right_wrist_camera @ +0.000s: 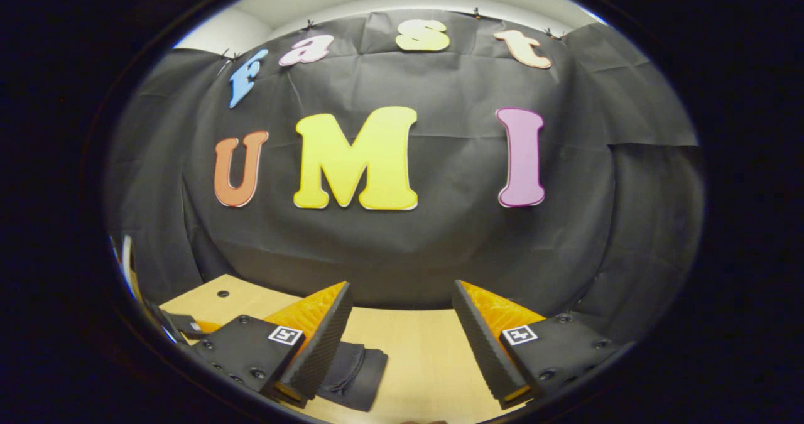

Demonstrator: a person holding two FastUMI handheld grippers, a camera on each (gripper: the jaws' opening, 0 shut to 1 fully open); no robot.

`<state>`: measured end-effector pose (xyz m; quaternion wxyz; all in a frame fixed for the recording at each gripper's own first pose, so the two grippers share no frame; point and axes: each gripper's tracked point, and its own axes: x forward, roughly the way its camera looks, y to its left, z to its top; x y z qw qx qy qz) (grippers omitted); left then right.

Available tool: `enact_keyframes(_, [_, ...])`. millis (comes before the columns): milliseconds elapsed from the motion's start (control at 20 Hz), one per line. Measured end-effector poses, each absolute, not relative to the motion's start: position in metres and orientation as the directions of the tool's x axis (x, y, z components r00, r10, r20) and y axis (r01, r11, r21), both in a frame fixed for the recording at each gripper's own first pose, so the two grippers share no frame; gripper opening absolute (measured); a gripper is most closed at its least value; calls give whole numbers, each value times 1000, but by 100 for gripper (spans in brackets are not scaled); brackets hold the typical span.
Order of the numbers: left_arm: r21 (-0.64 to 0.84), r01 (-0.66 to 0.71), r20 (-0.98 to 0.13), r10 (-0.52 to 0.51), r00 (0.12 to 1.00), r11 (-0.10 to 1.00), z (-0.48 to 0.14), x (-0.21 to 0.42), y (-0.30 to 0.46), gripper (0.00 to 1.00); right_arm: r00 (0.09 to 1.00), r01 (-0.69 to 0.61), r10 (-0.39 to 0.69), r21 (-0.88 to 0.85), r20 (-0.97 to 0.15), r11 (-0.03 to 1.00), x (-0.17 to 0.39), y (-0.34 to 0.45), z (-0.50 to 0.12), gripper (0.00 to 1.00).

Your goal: Grasp the waist and the cuffs of the jeans and fold them to make the two legs overlap; first hold the waist and fold one-third of the jeans toward the cuffs, then hold the cuffs and fold the remaining one-third in the same direction to finish folding.

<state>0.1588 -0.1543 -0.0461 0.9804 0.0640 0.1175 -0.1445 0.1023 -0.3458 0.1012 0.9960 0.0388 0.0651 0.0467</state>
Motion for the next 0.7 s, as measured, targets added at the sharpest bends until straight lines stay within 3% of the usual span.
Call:
enact_keyframes(300, [-7,127,-132,-127,983,992,29,167,-91,98,980,-136,147,86,-132,987,90,-284,98,99])
enact_keyframes(700, [-88,6,-78,-13,997,996,66,159,-38,99,978,-147,160,99,-132,984,79,-247,97,99])
